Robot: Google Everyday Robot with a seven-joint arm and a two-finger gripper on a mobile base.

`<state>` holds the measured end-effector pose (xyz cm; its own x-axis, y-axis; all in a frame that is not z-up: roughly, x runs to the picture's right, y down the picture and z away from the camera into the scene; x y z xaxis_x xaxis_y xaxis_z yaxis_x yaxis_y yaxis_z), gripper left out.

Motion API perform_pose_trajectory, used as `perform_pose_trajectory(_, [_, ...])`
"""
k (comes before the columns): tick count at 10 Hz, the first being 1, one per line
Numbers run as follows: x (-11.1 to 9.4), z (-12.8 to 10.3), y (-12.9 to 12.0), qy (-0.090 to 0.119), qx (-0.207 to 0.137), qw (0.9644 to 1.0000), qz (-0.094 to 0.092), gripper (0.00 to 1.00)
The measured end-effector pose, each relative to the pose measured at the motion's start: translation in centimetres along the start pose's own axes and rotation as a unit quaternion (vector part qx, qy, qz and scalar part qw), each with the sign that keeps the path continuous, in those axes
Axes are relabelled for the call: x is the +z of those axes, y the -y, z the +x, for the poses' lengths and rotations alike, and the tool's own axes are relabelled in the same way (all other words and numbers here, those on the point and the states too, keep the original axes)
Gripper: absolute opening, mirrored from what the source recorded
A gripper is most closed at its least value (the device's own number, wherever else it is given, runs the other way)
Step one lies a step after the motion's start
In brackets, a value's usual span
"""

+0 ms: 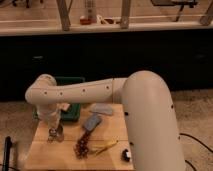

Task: Place fork in metal cup

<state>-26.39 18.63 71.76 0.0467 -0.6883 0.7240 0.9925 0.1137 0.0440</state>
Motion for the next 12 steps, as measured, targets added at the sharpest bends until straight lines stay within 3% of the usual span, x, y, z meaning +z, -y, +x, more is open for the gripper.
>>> perform_pose_trajectory(2, [-0.11,0.02,-0.15,-0.001,0.002,1.0000,-0.003,0.07])
perform_pose_trajectory(9, [-0.05,0.29,-0.28,0.001,0.007,0.9999,-0.008,0.77])
perform_pose_trajectory(12, [0.08,0.51,-0.18,0.003,0.007,0.9999,-0.008,0.80])
